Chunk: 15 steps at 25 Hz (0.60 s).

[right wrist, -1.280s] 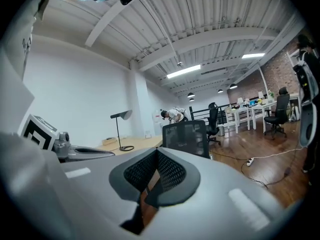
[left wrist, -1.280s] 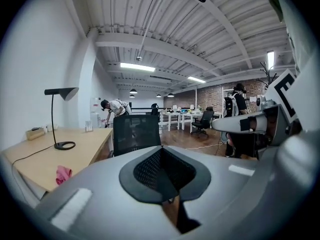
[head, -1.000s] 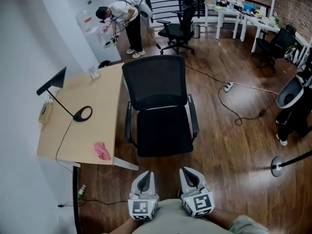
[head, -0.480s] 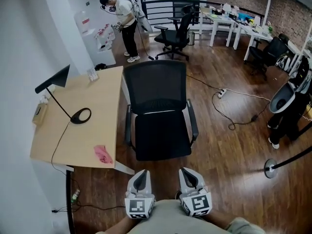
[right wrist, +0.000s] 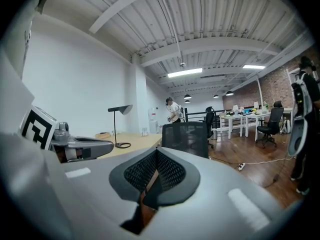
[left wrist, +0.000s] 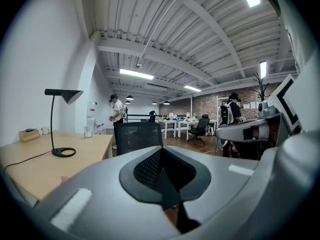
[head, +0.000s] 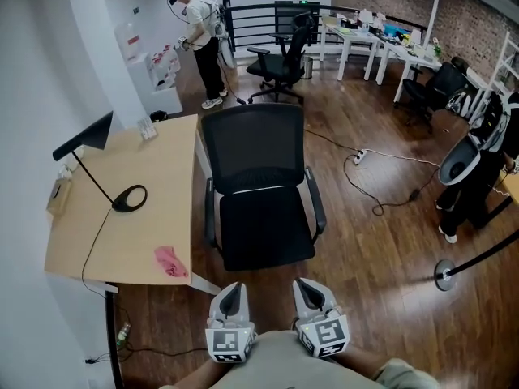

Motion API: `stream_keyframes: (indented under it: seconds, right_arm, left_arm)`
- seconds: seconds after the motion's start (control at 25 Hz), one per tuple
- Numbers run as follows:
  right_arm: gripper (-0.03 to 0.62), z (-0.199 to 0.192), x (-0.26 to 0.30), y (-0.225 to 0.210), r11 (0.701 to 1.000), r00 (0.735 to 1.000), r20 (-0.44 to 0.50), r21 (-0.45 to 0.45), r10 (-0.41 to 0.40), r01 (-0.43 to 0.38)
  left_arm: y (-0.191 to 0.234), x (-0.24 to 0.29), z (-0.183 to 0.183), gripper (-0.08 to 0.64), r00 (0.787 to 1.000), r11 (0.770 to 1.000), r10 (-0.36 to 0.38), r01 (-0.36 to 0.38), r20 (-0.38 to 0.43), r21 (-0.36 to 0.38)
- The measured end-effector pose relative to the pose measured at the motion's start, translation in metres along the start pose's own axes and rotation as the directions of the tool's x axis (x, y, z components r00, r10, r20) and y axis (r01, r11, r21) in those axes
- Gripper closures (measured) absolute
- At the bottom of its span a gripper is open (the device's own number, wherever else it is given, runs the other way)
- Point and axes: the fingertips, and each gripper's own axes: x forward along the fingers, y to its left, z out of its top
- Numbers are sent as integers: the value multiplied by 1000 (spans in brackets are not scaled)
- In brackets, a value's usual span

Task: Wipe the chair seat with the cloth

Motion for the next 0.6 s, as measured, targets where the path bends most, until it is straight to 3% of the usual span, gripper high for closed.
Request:
stream_keyframes:
  seconds: [0.6]
  right_arm:
    - [592, -5, -8, -10, 1000, 1000, 2, 9, 4, -4]
  left_arm:
    - [-15, 0, -5, 555, 1000, 1000, -14, 14, -23, 4]
